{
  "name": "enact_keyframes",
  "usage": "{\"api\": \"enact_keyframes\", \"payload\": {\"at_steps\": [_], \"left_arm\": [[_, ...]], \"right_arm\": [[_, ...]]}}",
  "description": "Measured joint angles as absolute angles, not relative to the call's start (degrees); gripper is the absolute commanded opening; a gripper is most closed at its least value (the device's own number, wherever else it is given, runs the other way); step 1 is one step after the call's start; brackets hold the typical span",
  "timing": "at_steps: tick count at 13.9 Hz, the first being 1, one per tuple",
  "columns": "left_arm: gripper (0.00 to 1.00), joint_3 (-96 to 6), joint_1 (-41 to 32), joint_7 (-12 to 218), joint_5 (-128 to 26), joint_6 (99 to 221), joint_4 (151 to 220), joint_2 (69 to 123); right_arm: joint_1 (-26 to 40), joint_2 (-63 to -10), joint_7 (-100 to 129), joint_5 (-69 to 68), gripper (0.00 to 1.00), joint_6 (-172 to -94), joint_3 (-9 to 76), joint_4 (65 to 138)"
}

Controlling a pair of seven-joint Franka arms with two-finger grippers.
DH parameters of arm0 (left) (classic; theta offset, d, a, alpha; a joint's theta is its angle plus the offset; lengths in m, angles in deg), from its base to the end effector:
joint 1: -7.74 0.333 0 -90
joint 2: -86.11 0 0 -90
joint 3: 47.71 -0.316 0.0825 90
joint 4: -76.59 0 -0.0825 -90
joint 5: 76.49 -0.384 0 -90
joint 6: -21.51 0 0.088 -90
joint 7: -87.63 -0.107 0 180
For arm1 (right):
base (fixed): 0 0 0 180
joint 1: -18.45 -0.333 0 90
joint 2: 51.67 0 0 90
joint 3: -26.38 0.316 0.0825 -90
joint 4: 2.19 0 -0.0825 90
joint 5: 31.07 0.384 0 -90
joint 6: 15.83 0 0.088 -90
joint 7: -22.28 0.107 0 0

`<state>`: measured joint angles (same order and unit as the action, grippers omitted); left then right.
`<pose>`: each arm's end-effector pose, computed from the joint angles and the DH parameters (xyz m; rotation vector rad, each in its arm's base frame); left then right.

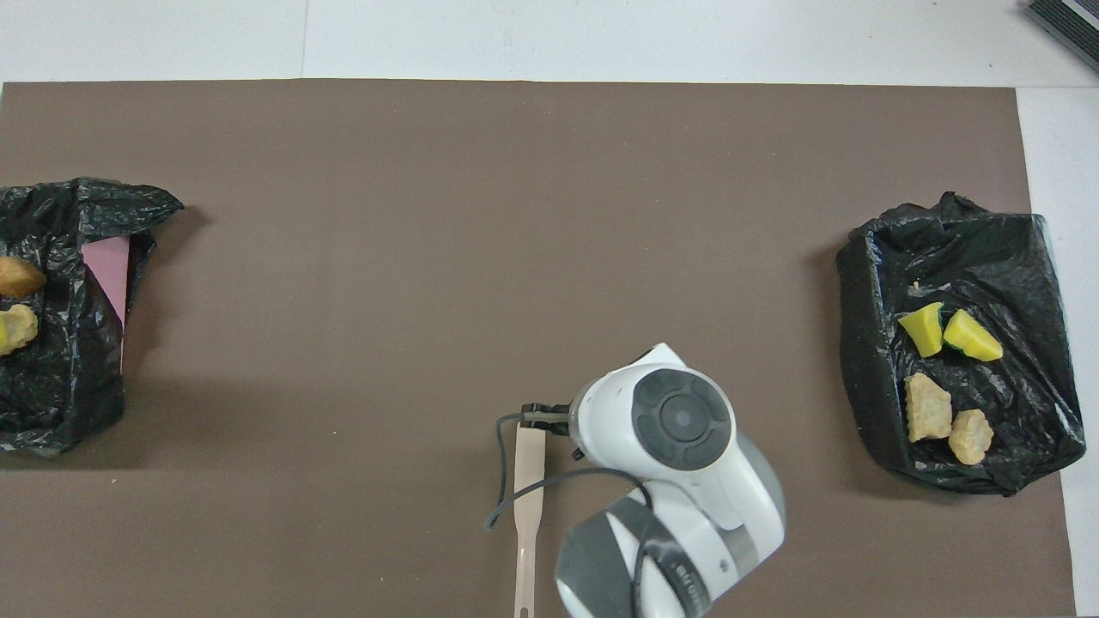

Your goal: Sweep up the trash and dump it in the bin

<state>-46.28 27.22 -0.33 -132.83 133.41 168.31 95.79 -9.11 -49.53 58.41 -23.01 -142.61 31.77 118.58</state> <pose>0.5901 0.2518 0.5753 -1.6771 1.6017 0.8115 0.4647 0.3064 0.4059 -2.9984 0.2045 0.0179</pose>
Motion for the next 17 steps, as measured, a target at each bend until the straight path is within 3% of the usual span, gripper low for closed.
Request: {"api": "enact_keyframes", "payload": {"at_steps": [3, 7, 13, 17], "left_arm": [[0.0, -46.26, 24.92, -0.02, -134.51, 129.7, 167.38, 95.13], [0.0, -46.0, 23.21, 0.03, -134.87, 125.8, 166.65, 95.01], [0.0, -45.58, 16.14, 1.29, -131.84, 115.06, 164.74, 94.88], [0.0, -45.55, 12.26, 4.74, -123.57, 109.27, 164.7, 94.82]], "right_arm": [[-0.96, -48.96, 52.98, -27.01, 1.0, -142.62, 31.65, 114.92], [4.75, -48.93, 49.86, -32.14, 1.0, -140.93, 31.59, 110.66], [11.61, -49.73, 40.68, -33.13, 1.0, -129.1, 31.51, 100.95], [15.12, -53.34, 37.64, -33.13, 1.0, -122.02, 31.4, 99.6]]}}
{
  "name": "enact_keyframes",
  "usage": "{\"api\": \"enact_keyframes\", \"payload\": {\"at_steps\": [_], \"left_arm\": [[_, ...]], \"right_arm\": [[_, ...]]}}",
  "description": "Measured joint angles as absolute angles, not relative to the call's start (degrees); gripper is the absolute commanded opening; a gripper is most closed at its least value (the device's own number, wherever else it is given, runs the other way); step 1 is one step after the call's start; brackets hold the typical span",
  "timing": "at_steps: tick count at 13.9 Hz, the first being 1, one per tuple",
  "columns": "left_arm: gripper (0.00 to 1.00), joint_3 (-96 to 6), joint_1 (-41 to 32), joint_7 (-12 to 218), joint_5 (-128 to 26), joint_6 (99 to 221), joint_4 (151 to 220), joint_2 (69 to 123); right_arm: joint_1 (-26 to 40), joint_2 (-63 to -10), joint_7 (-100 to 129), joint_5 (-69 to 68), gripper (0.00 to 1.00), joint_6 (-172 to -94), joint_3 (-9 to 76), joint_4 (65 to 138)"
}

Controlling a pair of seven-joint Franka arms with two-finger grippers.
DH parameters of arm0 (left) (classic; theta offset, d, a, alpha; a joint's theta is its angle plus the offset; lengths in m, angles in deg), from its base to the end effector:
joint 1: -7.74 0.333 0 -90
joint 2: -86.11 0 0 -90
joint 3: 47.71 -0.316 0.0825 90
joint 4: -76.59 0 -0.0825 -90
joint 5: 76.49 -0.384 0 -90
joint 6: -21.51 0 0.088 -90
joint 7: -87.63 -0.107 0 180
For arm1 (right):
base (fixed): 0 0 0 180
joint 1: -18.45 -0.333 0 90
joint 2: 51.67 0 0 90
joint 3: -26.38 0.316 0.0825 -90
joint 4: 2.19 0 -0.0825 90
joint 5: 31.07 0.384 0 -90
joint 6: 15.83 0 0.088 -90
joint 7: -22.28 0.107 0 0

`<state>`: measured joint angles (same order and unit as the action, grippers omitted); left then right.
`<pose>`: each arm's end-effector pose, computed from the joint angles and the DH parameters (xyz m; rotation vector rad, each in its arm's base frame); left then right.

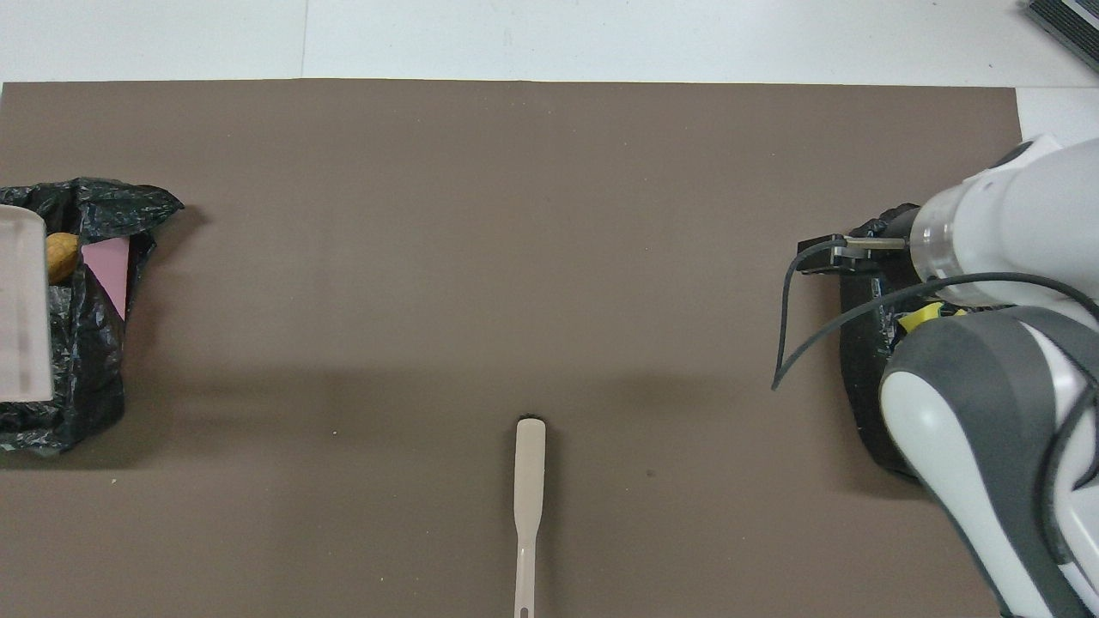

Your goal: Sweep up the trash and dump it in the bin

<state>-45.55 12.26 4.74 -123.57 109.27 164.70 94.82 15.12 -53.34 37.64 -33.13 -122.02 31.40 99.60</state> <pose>0.5908 0.1069 0.5842 -1.8802 1.6496 0.8793 0.5590 0.0798 0.5679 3.1167 -0.1779 0.1739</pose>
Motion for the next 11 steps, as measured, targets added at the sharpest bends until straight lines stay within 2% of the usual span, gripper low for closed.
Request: {"api": "enact_keyframes", "payload": {"at_steps": [5, 11], "left_arm": [[0.0, -45.2, 5.15, 16.53, -111.11, 102.21, 165.79, 93.07], [0.0, -44.92, -3.93, 40.72, -95.62, 101.37, 171.73, 92.51]], "right_arm": [[16.29, -54.55, 37.42, -33.13, 1.0, -113.09, 31.4, 96.16], [17.96, -54.3, 37.42, -33.12, 1.0, -106.0, 31.37, 91.17]]}}
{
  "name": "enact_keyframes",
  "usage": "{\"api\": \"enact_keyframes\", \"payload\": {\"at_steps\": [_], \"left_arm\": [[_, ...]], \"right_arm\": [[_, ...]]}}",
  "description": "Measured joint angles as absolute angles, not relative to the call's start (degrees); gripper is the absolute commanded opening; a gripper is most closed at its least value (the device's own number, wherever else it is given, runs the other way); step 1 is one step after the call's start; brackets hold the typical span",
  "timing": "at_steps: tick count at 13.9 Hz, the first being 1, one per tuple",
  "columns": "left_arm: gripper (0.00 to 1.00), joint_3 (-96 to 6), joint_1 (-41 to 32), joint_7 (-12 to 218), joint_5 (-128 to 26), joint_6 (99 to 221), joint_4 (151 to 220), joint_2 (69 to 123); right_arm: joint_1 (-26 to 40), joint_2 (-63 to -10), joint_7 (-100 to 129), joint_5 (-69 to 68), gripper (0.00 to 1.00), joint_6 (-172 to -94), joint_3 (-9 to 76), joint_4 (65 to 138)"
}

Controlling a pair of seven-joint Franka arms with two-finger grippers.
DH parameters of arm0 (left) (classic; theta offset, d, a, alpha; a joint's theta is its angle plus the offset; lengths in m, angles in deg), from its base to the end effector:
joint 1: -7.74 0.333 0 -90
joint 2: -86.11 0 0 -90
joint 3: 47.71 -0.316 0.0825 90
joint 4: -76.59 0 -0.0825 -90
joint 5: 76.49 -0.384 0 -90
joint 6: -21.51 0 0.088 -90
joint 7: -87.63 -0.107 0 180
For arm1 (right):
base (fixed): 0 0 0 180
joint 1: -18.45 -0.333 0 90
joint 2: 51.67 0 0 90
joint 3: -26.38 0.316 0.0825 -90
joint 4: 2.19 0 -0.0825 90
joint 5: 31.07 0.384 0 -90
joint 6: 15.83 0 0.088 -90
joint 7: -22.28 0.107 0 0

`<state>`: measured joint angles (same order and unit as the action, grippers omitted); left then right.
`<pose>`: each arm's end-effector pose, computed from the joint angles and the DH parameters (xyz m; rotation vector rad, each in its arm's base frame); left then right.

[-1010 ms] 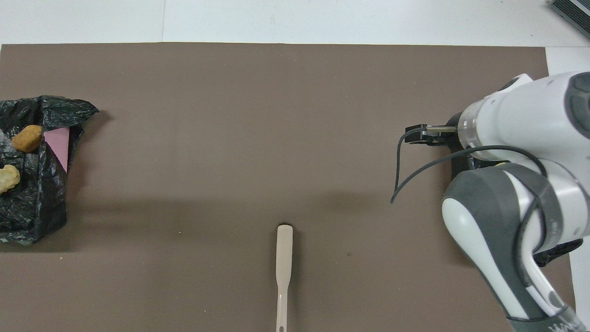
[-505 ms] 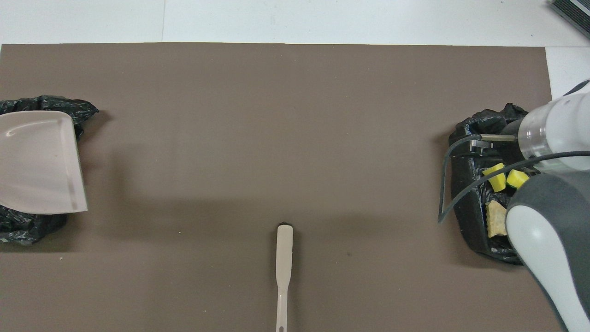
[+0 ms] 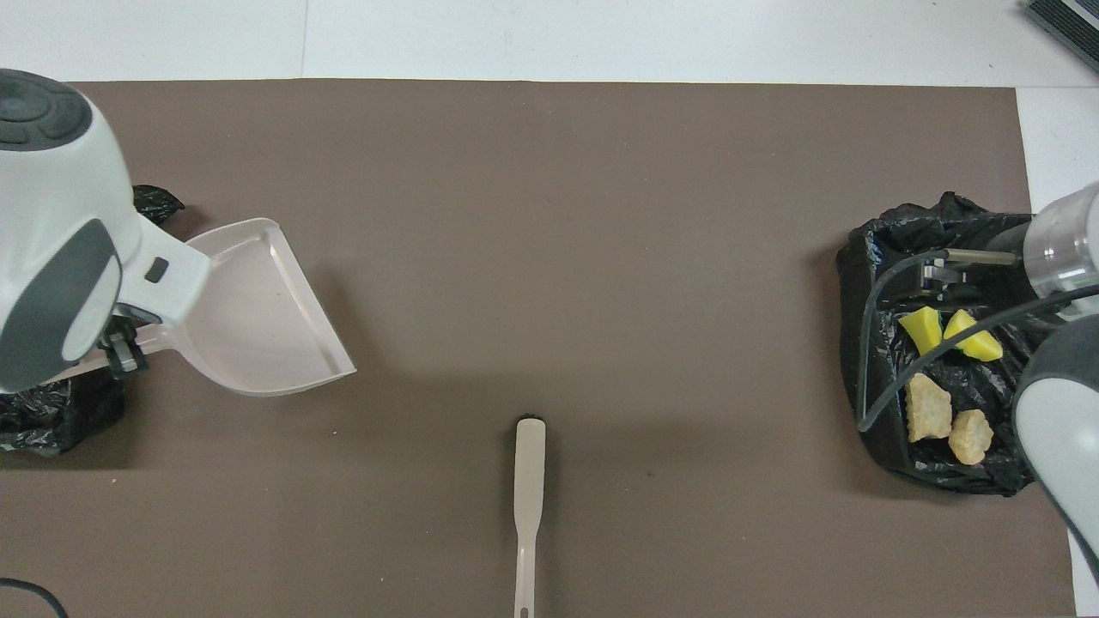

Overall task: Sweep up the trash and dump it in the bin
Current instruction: 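Bring the empty dustpan to the table center with the left gripper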

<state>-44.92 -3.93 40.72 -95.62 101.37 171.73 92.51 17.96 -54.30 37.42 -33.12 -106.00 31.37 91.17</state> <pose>0.5461 -0.0987 0.5163 -2.4523 1.4633 0.6593 0.5377 0.0489 0.6222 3.0897 -0.2608 -0.0041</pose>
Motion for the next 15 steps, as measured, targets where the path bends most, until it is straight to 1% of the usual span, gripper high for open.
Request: {"api": "enact_keyframes", "payload": {"at_steps": [4, 9, 11, 15], "left_arm": [[0.0, -44.78, -11.55, 59.35, -86.73, 102.89, 172.82, 92.51], [0.0, -44.76, -18.34, 80.04, -78.37, 111.13, 173.25, 92.87], [0.0, -44.77, -21.17, 88.2, -75.48, 115.63, 173.75, 93.96], [0.0, -44.78, -26.14, 99.85, -73.53, 125.27, 174.21, 98.56]], "right_arm": [[18.65, -54.09, 37.42, -33.12, 1.0, -104.23, 31.34, 89.84], [18.79, -54.02, 37.41, -33.1, 1.0, -104.23, 31.01, 89.58], [18.79, -54.0, 37.42, -33.1, 1.0, -104.23, 31.0, 89.53], [18.79, -53.96, 37.41, -33.0, 1.0, -104.23, 31.0, 89.47]]}}
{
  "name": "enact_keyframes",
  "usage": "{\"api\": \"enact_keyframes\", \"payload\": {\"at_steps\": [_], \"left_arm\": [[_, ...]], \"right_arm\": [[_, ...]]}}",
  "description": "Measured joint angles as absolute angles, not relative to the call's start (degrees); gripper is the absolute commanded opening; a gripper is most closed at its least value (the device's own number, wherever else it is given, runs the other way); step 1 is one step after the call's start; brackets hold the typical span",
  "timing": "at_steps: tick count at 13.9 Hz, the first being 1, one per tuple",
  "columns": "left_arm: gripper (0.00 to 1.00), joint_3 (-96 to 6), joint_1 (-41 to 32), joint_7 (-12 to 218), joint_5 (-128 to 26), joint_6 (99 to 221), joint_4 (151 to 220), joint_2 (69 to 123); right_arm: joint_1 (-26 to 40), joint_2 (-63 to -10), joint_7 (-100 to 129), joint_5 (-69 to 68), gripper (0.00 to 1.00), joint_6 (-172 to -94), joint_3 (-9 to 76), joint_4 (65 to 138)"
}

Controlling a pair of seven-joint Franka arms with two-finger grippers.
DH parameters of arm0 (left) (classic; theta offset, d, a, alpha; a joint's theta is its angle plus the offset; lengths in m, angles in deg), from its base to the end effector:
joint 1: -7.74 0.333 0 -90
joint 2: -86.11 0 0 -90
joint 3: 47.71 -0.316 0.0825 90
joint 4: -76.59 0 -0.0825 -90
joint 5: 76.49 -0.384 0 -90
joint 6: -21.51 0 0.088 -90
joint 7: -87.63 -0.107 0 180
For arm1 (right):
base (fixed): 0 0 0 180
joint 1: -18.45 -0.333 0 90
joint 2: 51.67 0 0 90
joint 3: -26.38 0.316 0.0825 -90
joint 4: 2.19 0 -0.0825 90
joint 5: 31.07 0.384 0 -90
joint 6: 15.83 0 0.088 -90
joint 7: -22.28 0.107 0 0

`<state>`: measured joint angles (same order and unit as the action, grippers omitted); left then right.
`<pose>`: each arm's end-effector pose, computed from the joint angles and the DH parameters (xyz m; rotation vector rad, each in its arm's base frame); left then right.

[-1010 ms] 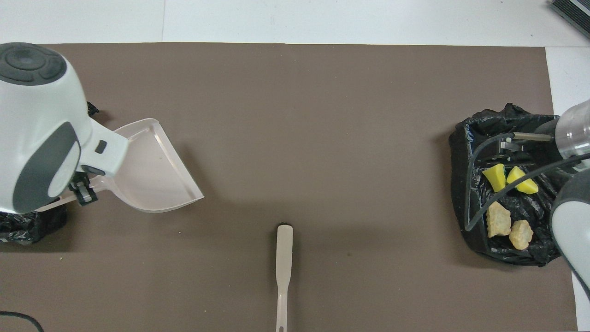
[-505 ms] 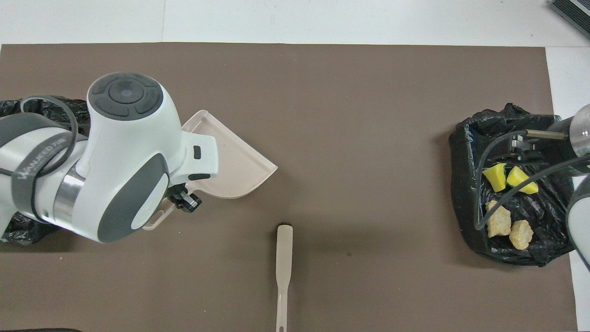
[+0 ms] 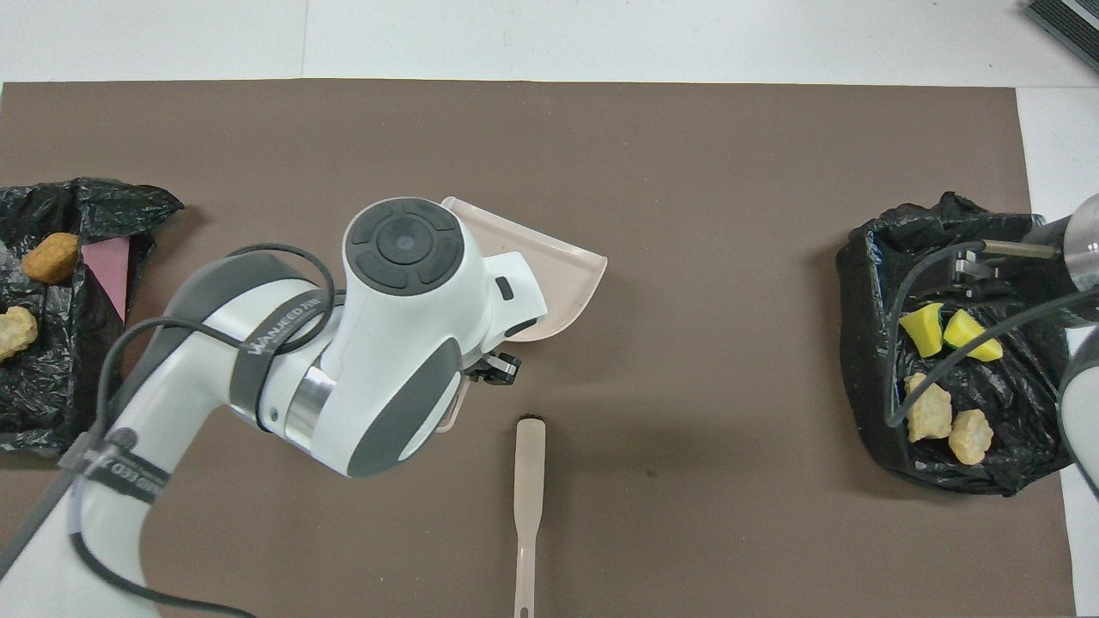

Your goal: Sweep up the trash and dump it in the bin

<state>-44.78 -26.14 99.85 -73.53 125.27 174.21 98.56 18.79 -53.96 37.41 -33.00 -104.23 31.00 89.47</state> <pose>0.4898 -0.3693 0.4538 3.0594 -0.6418 -0.1958 0.5378 0.0375 0.6303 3.0883 -0.2945 -0.0164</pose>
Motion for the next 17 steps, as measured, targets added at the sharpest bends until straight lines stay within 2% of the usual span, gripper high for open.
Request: {"api": "enact_keyframes", "payload": {"at_steps": [6, 7, 8, 12, 17], "left_arm": [[0.0, -44.8, -30.07, 109.58, -70.75, 135.07, 174.46, 104.7], [0.03, -44.8, -30.6, 110.79, -70.69, 136.36, 174.48, 105.66], [0.99, -44.77, -31.17, 111.65, -70.68, 137.41, 174.48, 106.64], [1.0, -45.64, -31.27, 112.32, -70.67, 137.84, 174.2, 107.22], [1.0, -46.87, -25.06, 112.27, -70.68, 135.64, 173.72, 104.06]], "right_arm": [[18.8, -53.92, 37.41, -32.95, 1.0, -104.23, 30.97, 89.42], [18.8, -53.92, 37.41, -32.95, 1.0, -104.23, 30.96, 89.41], [18.8, -53.92, 37.42, -32.95, 1.0, -104.23, 30.96, 89.41], [18.81, -53.91, 37.41, -32.95, 1.0, -104.23, 30.94, 89.4], [18.81, -53.9, 37.41, -32.89, 1.0, -104.23, 30.94, 89.4]]}}
